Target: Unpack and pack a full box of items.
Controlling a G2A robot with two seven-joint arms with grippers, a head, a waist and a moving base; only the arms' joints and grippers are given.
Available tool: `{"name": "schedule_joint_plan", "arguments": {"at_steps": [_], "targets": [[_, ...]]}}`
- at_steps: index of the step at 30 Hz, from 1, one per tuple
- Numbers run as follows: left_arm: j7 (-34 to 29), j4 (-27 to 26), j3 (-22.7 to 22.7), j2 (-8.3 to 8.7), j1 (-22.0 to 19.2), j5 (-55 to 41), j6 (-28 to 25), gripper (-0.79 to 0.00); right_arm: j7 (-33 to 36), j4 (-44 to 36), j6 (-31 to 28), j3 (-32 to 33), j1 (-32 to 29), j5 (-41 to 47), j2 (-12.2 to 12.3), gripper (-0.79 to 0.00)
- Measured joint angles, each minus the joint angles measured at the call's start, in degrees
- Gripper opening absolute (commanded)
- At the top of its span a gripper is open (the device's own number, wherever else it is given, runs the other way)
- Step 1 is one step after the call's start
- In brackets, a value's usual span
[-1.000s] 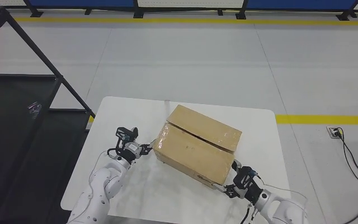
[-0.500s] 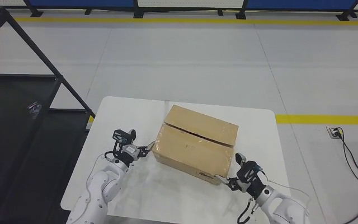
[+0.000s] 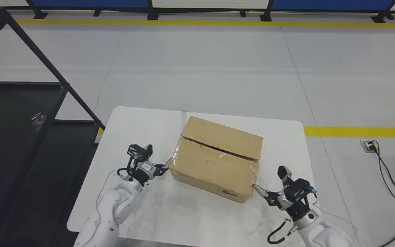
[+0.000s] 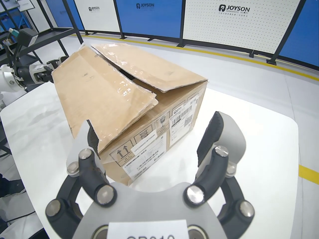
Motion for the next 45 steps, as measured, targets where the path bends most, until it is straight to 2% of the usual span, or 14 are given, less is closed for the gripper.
{"name": "schedule_joint_plan", "arguments": {"at_steps": [13, 18, 22, 26, 32, 39, 45], "targets": [[-0.42, -1.70, 1.38, 0.00, 0.40, 1.12, -0.81, 0.000, -1.25, -0.23, -1.47, 0.11, 0.06, 0.71, 0.25, 0.000], [-0.76, -0.73, -0.67, -0.04, -0.09, -0.64, 4.72, 0.000, -2.60, -0.39, -2.82, 1.02, -0.37, 1.24, 0.45, 0.000], [-1.29, 1.76, -0.83, -0.14, -2.51, 0.49, 7.66, 0.000, -4.18, -1.19, -4.22, 2.09, -1.40, 1.48, 0.66, 0.000], [-0.10, 6.51, 1.15, -0.48, -6.97, 4.16, 7.63, 0.000, -4.97, -2.66, -4.77, 3.37, -3.00, 1.25, 0.88, 0.000], [3.12, 17.62, 6.52, -1.89, -15.80, 9.57, 8.07, 0.000, -6.58, -4.26, -4.71, 5.69, -6.11, 1.08, 1.14, 0.000], [8.61, 31.17, 13.57, -4.94, -24.84, 11.95, 8.47, 0.000, -8.49, -4.90, -4.00, 8.37, -9.76, 1.78, 1.31, 0.000], [12.26, 38.94, 18.30, -7.72, -29.67, 13.55, 10.24, 0.000, -9.81, -5.22, -3.77, 9.95, -11.96, 2.40, 1.39, 0.000]]}}
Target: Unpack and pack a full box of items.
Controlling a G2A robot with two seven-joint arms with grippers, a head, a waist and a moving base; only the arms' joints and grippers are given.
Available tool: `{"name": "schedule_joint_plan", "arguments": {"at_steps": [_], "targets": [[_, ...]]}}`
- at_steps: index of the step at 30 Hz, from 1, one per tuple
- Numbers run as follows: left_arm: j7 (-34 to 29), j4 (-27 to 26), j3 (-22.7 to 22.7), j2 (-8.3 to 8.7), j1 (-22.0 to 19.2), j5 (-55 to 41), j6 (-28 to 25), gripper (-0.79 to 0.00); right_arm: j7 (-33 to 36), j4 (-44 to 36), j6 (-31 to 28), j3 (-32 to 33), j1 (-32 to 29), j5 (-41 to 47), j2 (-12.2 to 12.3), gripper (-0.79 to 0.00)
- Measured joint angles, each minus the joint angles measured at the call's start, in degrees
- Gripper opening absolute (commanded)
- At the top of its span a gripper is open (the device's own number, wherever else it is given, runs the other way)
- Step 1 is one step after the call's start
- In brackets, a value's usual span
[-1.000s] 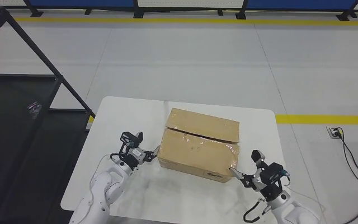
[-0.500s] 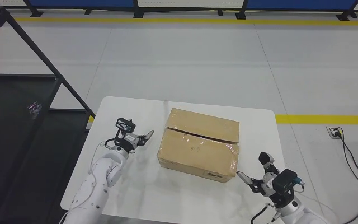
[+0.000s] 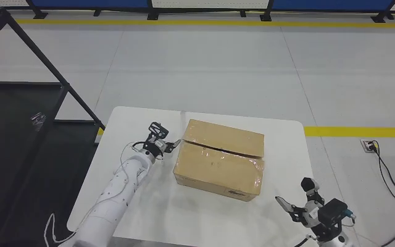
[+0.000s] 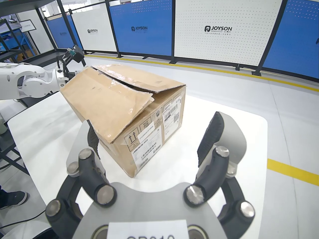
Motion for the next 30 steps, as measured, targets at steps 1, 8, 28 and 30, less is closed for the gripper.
{"name": "schedule_joint_plan", "arguments": {"at_steps": [1, 8, 28, 30], "targets": [[0.34, 0.91, 0.53, -0.41, -0.55, 0.00, 0.23, 0.000, -0.11, -0.01, 0.00, 0.15, -0.21, 0.05, 0.01, 0.000], [2.64, 6.31, 3.12, -3.13, -3.91, -0.85, 2.32, 0.000, -0.57, -0.06, 0.22, 0.88, -1.17, 0.32, 0.05, 0.000], [14.98, 13.15, -0.30, -3.91, -4.84, -8.35, 6.91, 0.000, 2.09, -0.13, -1.36, -0.77, 1.63, 0.04, 0.26, 0.000], [16.17, 13.00, -0.84, -3.52, -4.24, -8.60, 7.41, 0.000, 2.37, -0.15, -1.55, -1.02, 2.09, -0.05, 0.29, 0.000]]}}
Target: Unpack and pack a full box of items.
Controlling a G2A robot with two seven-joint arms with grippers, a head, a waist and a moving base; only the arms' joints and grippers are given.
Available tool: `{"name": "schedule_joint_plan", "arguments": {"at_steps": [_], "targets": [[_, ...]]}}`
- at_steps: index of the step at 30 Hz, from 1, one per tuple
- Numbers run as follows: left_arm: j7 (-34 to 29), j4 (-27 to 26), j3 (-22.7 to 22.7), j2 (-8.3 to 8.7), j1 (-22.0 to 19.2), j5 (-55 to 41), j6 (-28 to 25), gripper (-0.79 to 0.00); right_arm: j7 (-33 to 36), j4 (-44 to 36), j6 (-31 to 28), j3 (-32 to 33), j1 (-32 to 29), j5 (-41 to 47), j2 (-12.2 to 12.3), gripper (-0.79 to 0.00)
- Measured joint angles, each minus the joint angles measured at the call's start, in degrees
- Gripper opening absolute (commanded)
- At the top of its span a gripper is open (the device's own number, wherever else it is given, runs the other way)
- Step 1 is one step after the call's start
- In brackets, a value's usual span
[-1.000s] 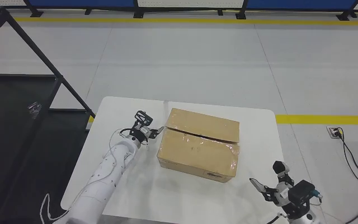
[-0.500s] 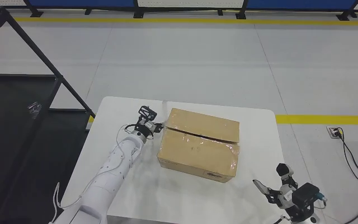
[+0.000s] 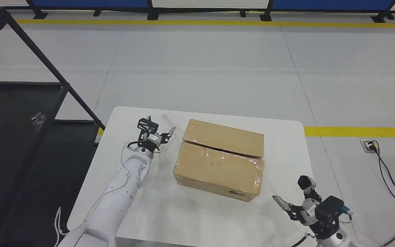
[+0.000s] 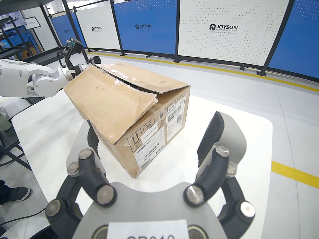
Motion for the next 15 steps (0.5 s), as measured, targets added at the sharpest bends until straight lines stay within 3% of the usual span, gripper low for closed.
{"name": "schedule_joint_plan", "arguments": {"at_steps": [15], "targets": [[3.08, -4.87, -4.79, 3.52, 6.55, -1.43, 3.78, 0.000, 1.37, 0.36, -0.80, -2.31, 2.95, -0.60, 0.13, 0.000]]}}
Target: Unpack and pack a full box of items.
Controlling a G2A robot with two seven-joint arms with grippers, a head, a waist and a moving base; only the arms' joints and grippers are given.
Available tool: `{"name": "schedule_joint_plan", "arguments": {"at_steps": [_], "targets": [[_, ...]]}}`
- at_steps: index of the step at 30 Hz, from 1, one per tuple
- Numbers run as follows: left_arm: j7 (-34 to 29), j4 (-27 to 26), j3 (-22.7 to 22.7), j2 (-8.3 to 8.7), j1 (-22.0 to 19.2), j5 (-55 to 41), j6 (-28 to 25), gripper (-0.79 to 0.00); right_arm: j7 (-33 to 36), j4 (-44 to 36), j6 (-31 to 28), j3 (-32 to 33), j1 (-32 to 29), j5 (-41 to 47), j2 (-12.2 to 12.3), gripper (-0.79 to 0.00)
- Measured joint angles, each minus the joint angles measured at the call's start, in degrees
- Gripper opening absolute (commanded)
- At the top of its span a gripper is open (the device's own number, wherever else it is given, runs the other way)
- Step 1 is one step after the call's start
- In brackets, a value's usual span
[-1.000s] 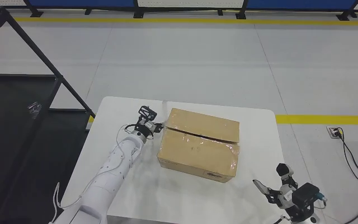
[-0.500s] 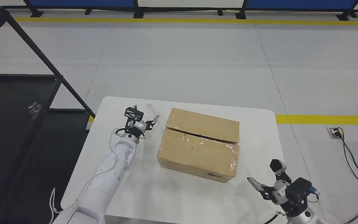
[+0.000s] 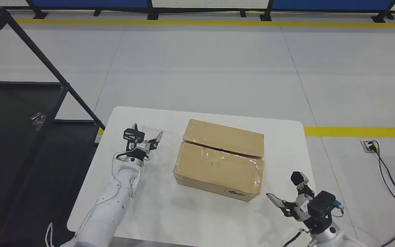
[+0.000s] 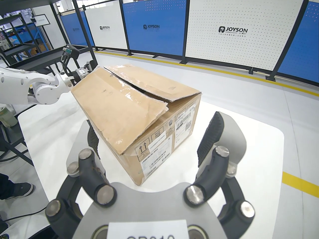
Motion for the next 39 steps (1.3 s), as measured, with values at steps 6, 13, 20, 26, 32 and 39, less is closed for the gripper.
{"name": "schedule_joint_plan", "arguments": {"at_steps": [6, 13, 20, 26, 32, 39], "targets": [[-0.71, -4.38, -2.60, 1.49, 3.94, -0.90, 2.00, 0.000, 0.39, 0.42, -0.23, -1.16, 1.28, -0.16, 0.03, 0.000], [-3.19, -11.17, -5.62, 3.07, 9.30, -1.13, 4.01, 0.000, 1.10, 1.09, -0.45, -2.63, 3.05, -0.33, 0.05, 0.000], [-5.97, -17.82, -8.53, 4.42, 14.17, -0.70, 4.89, 0.000, 1.74, 1.56, -0.59, -3.66, 4.23, -0.41, 0.09, 0.000], [-8.78, -21.74, -10.76, 5.25, 17.47, -0.31, 5.47, 0.000, 1.95, 2.00, -0.85, -3.97, 4.81, -0.37, 0.18, 0.000], [-10.58, -24.06, -12.42, 5.76, 20.05, -0.27, 5.54, 0.000, 1.99, 2.03, -0.69, -4.01, 4.78, -0.23, 0.27, 0.000], [-11.74, -26.91, -13.51, 6.44, 22.61, 0.75, 0.84, 0.000, 2.54, 2.36, -0.90, -4.30, 5.42, -0.06, 0.37, 0.000]]}}
